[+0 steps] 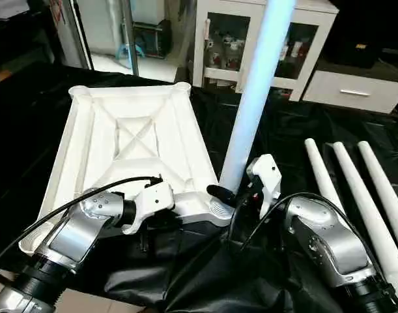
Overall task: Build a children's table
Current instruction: Insert table leg to table base
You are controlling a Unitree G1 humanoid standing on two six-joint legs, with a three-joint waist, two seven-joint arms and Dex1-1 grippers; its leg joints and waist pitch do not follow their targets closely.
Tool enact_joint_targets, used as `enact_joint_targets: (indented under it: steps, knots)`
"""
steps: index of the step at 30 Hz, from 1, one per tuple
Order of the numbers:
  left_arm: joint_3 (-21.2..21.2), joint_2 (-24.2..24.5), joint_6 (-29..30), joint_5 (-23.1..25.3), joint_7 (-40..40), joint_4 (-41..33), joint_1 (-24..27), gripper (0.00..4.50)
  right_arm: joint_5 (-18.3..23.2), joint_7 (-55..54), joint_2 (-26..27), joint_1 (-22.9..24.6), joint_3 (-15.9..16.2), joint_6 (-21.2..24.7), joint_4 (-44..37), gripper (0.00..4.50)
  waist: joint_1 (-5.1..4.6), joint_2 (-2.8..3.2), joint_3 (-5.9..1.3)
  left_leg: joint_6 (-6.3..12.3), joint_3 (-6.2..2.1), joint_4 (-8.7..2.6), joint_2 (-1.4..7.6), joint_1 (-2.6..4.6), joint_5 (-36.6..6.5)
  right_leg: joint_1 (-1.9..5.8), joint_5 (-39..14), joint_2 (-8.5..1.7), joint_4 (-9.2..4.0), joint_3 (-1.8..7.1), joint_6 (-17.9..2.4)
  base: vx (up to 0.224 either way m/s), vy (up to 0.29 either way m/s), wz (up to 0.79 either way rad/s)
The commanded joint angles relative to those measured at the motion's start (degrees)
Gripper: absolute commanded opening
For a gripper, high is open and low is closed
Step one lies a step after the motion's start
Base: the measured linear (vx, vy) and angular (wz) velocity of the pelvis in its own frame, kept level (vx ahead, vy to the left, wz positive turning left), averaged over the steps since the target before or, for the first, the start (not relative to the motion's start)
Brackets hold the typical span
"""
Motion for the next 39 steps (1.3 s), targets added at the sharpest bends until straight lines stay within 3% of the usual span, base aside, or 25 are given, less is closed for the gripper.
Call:
enact_joint_targets:
  steps: [1, 5, 6, 9, 12, 15, 16, 18, 21, 22, 24, 25, 26, 27, 29, 30, 32, 35, 39]
  knots:
    - [-0.87, -1.87, -1.02, -1.73, -0.45, -0.75, 0.40, 0.00, -3.23, -1.81, -1.19, 2.56, 1.10, 2.95, 6.37, 1.86, -0.47, -0.10, -1.47, -4.77, -2.65, -5.79, 4.07, 2.00, -25.94, -1.22, -22.05, -3.41, -6.01, 1.95, -6.62, 0.000, 0.000, 0.00]
    - [-0.88, -2.00, -0.83, -1.43, 0.15, -0.74, 0.75, 0.00, -3.87, -2.28, -1.04, 2.91, 1.28, 2.51, 6.58, 1.86, -0.43, -0.17, -1.48, -4.69, -2.61, -5.81, 4.08, 2.07, -26.06, -1.34, -21.93, -3.43, -6.13, 2.01, -6.42, 0.000, 0.000, 0.00]
    - [-0.80, -2.04, -0.66, -1.30, 0.45, -0.61, 0.75, 0.00, -4.01, -2.77, -0.79, 2.86, 1.12, 2.33, 6.82, 1.86, -0.39, 0.35, -1.45, -4.87, -2.67, -5.84, 4.07, 2.12, -26.36, -1.42, -22.04, -3.47, -6.13, 2.06, -6.45, 0.000, 0.000, 0.00]
    - [-0.19, -2.48, 0.22, -0.49, 2.50, 0.45, 0.18, 0.00, -4.72, -5.67, 0.60, 2.61, 0.07, 1.17, 8.31, 1.86, -0.65, 0.03, -1.42, -5.15, -2.71, -5.90, 4.01, 1.97, -27.08, -1.45, -22.90, -3.45, -6.26, 2.02, -6.35, 0.000, 0.000, 0.00]
    - [0.62, -3.86, 1.98, 0.04, 5.23, 1.79, -1.05, 0.00, -6.13, -11.87, 3.26, 1.49, -1.91, -0.40, 11.72, 1.86, -1.18, 0.16, -1.21, -6.25, -3.02, -6.08, 3.81, 2.14, -29.87, -1.73, -27.85, -3.54, -6.76, 1.84, -5.51, 0.000, 0.000, 0.00]
    - [1.80, -6.98, 4.92, -0.85, 8.23, 2.21, -2.83, 0.00, -7.98, -21.93, 7.53, -1.47, -4.68, -2.57, 17.64, 1.86, -1.77, 0.21, -1.34, -6.85, -3.41, -6.40, 3.69, 2.05, -30.58, -1.40, -29.13, -3.66, -6.95, 1.51, -5.19, 0.000, 0.000, 0.00]
    - [1.71, -8.09, 5.68, -0.64, 9.35, 2.15, -3.51, 0.00, -8.37, -25.06, 9.01, -2.87, -5.49, -3.17, 20.02, 1.86, -2.32, 0.21, -1.19, -7.24, -3.57, -6.48, 3.57, 2.22, -32.89, -1.70, -30.58, -3.47, -7.19, 1.33, -4.84, 0.000, 0.000, 0.00]
    - [1.12, -9.51, 6.74, 0.39, 11.05, 2.10, -4.52, 0.00, -8.80, -29.10, 10.88, -4.99, -6.37, -4.15, 23.51, 1.86, -2.53, 0.18, -1.18, -6.84, -3.69, -6.30, 3.58, 2.56, -34.52, -1.90, -31.58, -3.58, -7.57, 1.39, -4.51, 0.000, 0.000, 0.00]
    - [0.20, -12.54, 9.92, 2.50, 14.52, 2.31, -6.72, 0.00, -9.54, -35.66, 13.61, -8.86, -7.52, -5.71, 30.02, 1.86, -3.24, 0.46, -1.21, -7.42, -3.88, -6.57, 3.50, 2.47, -35.57, -1.81, -29.57, -3.20, -7.39, 1.06, -4.88, 0.000, 0.000, 0.00]
    - [0.10, -14.20, 11.39, 3.05, 16.13, 2.41, -7.74, 0.00, -9.72, -37.61, 14.48, -10.34, -7.87, -6.36, 32.57, 1.86, -3.42, 0.16, -1.26, -7.76, -3.86, -6.70, 3.49, 2.56, -36.40, -1.79, -28.22, -3.03, -7.30, 0.83, -5.04, 0.000, 0.000, 0.00]
    - [0.02, -15.84, 13.08, 3.44, 17.66, 2.46, -8.76, 0.00, -9.65, -39.41, 15.34, -11.79, -8.37, -7.00, 35.21, 1.86, -3.67, 0.35, -1.21, -7.97, -3.82, -6.79, 3.40, 2.96, -38.55, -2.01, -26.32, -2.84, -7.54, 0.64, -5.24, 0.000, 0.000, 0.00]
    - [-0.08, -17.38, 14.51, 4.01, 19.36, 2.54, -9.73, 0.00, -10.20, -42.11, 15.86, -13.10, -8.66, -7.50, 37.46, 1.86, -3.78, 0.12, -1.23, -7.82, -3.82, -6.85, 3.42, 2.91, -38.58, -1.87, -25.71, -2.84, -7.57, 0.58, -5.20, 0.000, 0.000, 0.00]
    - [0.06, -19.49, 16.97, 4.79, 22.25, 2.69, -10.99, 0.00, -9.99, -44.89, 16.79, -14.78, -9.63, -8.46, 40.48, 1.86, -3.85, 0.26, -1.39, -7.70, -3.84, -6.97, 3.45, 2.73, -37.87, -1.58, -23.93, -2.95, -7.44, 0.54, -5.32, 0.000, 0.000, 0.00]
    - [0.05, -20.58, 18.05, 5.11, 23.55, 2.80, -11.64, 0.00, -9.79, -46.40, 17.22, -15.64, -10.22, -8.78, 41.99, 1.86, -4.04, -0.36, -1.40, -7.50, -3.62, -7.00, 3.48, 2.72, -37.56, -1.69, -23.37, -2.91, -7.47, 0.57, -5.41, 0.000, 0.000, 0.00]
    - [0.74, -24.30, 21.73, 5.82, 27.83, 2.62, -13.10, 0.00, -9.69, -50.72, 18.20, -18.39, -11.45, -11.15, 46.61, 1.86, -3.78, -0.24, -1.48, -7.13, -3.42, -6.65, 3.42, 3.16, -36.98, -2.07, -22.01, -3.12, -7.63, 0.67, -5.84, 0.000, 0.000, 0.00]
    - [0.77, -25.08, 22.36, 6.06, 28.61, 2.49, -13.27, 0.00, -9.92, -51.91, 18.33, -19.05, -11.58, -11.89, 47.61, 1.86, -3.84, -0.78, -1.55, -6.47, -3.37, -6.58, 3.43, 2.71, -35.33, -1.69, -20.26, -3.20, -7.63, 0.66, -5.97, 0.000, 0.000, 0.00]
    - [0.71, -26.71, 23.85, 6.71, 30.05, 2.00, -13.22, 0.00, -10.18, -54.48, 18.82, -21.04, -12.31, -14.41, 50.61, 1.86, -3.52, -0.95, -1.82, -5.26, -3.09, -6.45, 3.45, 1.97, -30.01, -1.23, -15.11, -3.38, -7.16, 0.93, -6.54, 0.000, 0.000, 0.00]
    - [0.59, -26.58, 24.03, 6.89, 29.99, 1.61, -12.77, 0.00, -9.80, -54.41, 19.05, -21.65, -12.98, -15.83, 51.23, 1.86, -2.96, -1.40, -1.88, -3.11, -2.42, -6.00, 3.43, 1.93, -25.32, -1.37, -13.06, -3.42, -7.03, 1.26, -6.67, 0.000, 0.000, 0.00]
    - [0.47, -25.18, 24.56, 6.80, 29.41, 0.74, -11.98, 0.00, -8.72, -52.75, 19.48, -22.75, -13.31, -17.79, 52.76, 1.86, -2.92, -1.75, -1.92, -2.59, -2.30, -5.84, 3.48, 1.66, -24.19, -1.41, -13.78, -3.04, -6.84, 1.25, -6.64, 0.000, 0.000, 0.00]
